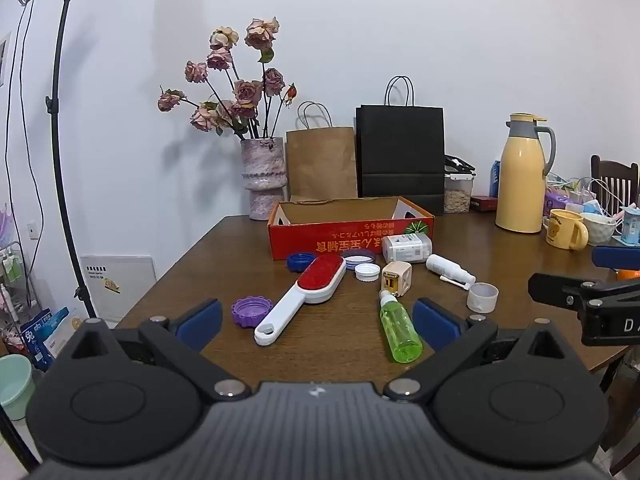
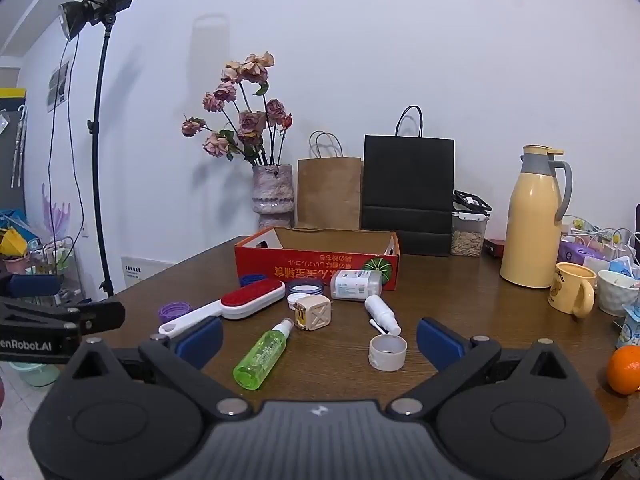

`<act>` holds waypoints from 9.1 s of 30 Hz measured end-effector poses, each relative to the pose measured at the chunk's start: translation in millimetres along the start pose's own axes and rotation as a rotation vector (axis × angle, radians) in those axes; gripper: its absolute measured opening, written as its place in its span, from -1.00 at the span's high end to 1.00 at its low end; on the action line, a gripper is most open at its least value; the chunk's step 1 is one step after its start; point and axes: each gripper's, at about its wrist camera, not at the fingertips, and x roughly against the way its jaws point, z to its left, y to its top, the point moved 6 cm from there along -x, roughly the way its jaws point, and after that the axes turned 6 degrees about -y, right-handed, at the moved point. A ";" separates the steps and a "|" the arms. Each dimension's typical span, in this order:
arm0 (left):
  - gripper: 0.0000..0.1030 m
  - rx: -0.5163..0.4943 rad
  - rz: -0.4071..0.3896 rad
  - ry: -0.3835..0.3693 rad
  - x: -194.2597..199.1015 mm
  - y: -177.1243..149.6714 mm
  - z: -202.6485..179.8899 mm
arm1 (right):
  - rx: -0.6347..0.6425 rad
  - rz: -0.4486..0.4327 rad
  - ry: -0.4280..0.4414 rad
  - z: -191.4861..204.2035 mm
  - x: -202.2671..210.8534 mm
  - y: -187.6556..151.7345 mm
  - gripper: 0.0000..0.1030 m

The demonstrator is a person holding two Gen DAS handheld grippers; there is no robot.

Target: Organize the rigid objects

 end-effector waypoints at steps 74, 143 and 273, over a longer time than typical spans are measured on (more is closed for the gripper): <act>-1.00 0.005 -0.005 -0.015 8.9 2.9 -5.7 | 0.013 0.011 -0.004 3.4 2.9 -6.8 -1.00; -1.00 0.103 0.166 -0.012 -113.3 -21.7 86.4 | 0.109 0.341 0.056 79.0 -169.3 -37.9 -0.57; -0.14 -0.026 0.277 0.031 -298.4 98.6 16.4 | -0.034 0.160 0.089 -48.8 -285.9 61.2 0.41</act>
